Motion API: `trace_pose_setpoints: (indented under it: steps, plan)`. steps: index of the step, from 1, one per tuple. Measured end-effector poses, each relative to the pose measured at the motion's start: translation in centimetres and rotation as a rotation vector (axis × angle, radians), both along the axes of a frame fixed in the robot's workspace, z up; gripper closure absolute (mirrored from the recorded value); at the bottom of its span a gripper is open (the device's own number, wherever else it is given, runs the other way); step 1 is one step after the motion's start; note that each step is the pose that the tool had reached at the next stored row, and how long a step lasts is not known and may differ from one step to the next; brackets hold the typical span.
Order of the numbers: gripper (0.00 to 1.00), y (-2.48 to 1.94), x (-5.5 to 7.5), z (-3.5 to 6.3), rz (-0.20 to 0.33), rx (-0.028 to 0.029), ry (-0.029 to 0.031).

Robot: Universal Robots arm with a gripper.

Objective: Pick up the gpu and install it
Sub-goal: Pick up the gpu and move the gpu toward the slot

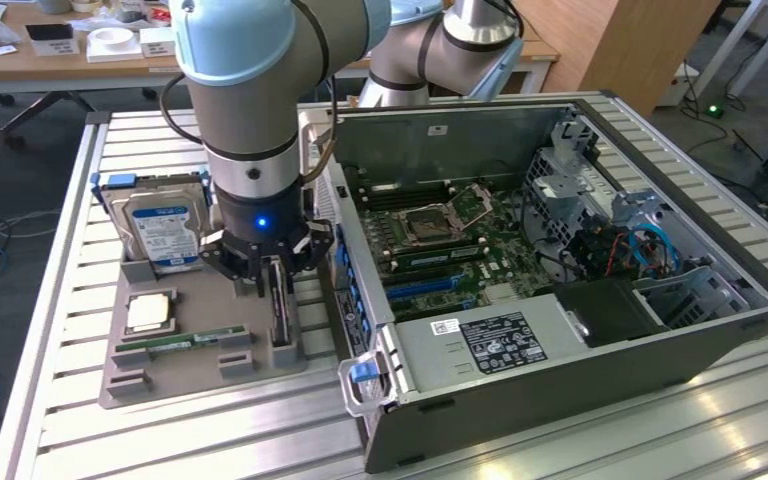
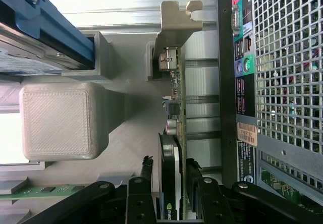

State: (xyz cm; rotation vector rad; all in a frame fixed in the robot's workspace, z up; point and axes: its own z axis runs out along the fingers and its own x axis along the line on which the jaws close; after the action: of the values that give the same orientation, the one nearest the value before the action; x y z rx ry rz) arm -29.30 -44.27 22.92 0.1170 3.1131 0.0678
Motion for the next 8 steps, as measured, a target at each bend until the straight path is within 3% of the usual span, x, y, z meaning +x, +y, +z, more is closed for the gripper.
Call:
trace_pose_setpoints:
  steps: [8]
  plan:
    - [0.61,0.00,0.08,0.00,0.000,0.0000,-0.0001]
